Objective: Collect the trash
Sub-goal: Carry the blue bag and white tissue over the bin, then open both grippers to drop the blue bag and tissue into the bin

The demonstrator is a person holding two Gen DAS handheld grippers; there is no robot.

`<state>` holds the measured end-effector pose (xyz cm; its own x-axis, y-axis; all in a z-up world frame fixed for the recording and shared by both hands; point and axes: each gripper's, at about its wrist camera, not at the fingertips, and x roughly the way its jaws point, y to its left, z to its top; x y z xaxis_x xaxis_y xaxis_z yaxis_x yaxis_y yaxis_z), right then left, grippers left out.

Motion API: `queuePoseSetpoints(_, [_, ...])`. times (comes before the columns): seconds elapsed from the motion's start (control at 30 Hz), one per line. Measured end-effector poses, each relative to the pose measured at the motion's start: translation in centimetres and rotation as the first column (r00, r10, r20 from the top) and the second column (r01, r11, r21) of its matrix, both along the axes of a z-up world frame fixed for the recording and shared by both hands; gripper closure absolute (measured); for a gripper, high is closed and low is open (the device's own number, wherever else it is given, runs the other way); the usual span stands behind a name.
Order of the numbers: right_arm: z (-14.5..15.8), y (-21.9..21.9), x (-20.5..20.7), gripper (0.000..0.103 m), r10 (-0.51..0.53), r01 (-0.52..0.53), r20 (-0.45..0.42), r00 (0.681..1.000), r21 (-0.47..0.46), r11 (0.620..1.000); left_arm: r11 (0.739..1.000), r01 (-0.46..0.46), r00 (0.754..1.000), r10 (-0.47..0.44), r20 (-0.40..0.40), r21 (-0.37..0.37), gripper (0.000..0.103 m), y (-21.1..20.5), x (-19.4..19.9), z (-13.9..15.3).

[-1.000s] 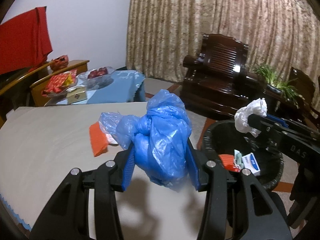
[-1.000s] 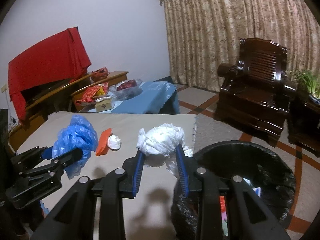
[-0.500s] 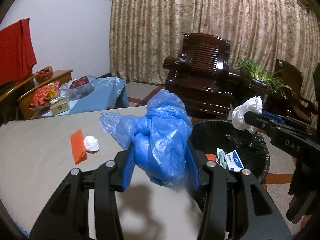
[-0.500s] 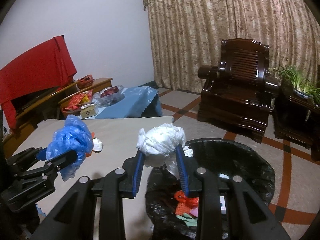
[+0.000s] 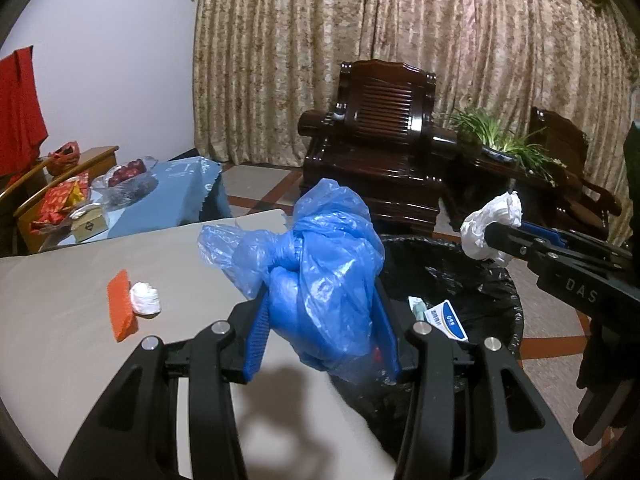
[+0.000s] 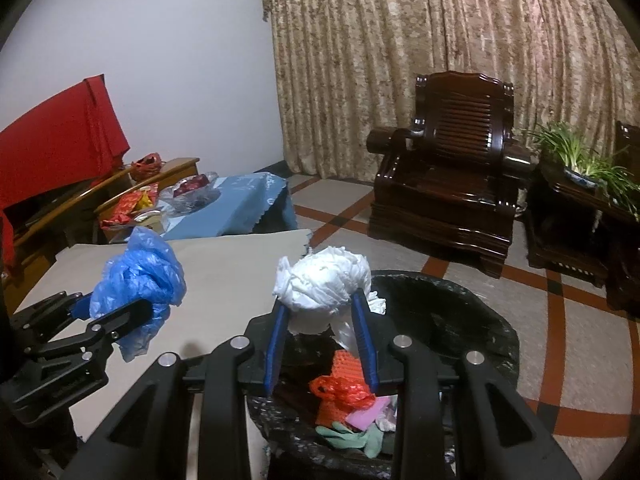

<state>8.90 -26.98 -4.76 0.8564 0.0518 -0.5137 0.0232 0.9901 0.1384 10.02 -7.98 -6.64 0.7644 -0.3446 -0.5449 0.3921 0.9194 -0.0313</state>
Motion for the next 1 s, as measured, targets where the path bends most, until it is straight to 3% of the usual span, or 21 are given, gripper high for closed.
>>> queuePoseSetpoints(0.47, [-2.7, -4.8, 0.5, 0.071, -0.079, 0.079, -0.066, 0.995, -0.015, 0.997, 0.995, 0.098, 0.995, -0.098, -0.018, 0.009, 0.059, -5.3, 2.1, -2.4])
queuePoseSetpoints(1.0, [-5.6, -8.3, 3.3, 0.071, -0.099, 0.096, -0.117, 0.988, -0.029, 0.995, 0.981, 0.192, 0.979, -0.191, -0.066, 0.012, 0.058, -12.5, 7.7, -5.8])
